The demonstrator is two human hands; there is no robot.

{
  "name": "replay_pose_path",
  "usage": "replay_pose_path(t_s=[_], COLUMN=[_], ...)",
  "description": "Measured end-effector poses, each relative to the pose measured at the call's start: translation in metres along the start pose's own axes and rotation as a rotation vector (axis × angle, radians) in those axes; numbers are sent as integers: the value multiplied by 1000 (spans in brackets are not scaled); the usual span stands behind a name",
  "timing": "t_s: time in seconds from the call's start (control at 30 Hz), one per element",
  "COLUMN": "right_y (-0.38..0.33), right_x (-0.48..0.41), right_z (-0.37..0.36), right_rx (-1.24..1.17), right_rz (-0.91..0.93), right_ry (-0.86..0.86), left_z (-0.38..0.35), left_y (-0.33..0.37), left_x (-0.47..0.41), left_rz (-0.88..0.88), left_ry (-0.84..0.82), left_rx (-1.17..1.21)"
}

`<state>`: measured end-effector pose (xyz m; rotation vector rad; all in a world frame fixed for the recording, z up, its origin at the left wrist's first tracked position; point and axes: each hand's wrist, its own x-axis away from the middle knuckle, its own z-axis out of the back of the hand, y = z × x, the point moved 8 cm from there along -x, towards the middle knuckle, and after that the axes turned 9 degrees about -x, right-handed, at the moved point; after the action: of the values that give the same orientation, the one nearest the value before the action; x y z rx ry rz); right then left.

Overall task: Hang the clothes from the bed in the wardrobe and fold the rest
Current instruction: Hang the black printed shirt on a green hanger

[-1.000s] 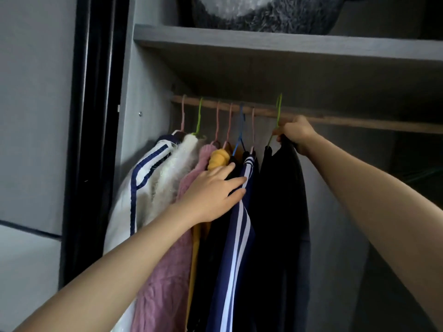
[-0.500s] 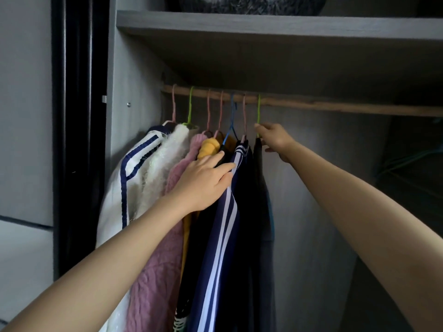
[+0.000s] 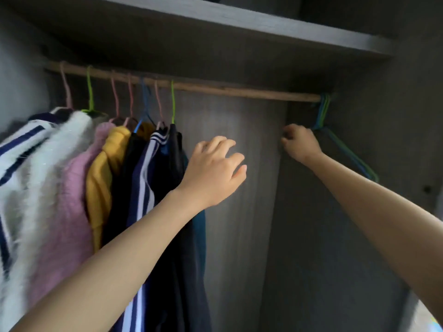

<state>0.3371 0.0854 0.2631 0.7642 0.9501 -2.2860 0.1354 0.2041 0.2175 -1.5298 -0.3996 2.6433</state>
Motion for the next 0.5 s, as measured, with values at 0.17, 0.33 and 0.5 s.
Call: replay_pose_path(t_s=[0.17, 0.33, 0.5], right_y=[61, 102, 120], right_x=[23, 47, 61], right_z=[66, 96, 91], right_rx=[293, 436, 524], right_rz=[-104, -267, -335], right_ry=[111, 74, 5], left_z=[-43, -83, -99], left_y=[40, 52, 52], left_x=[-10, -11, -6], left_rz=[-31, 16, 66], left_ry=[-115, -237, -289], left_rx=[83, 110, 152])
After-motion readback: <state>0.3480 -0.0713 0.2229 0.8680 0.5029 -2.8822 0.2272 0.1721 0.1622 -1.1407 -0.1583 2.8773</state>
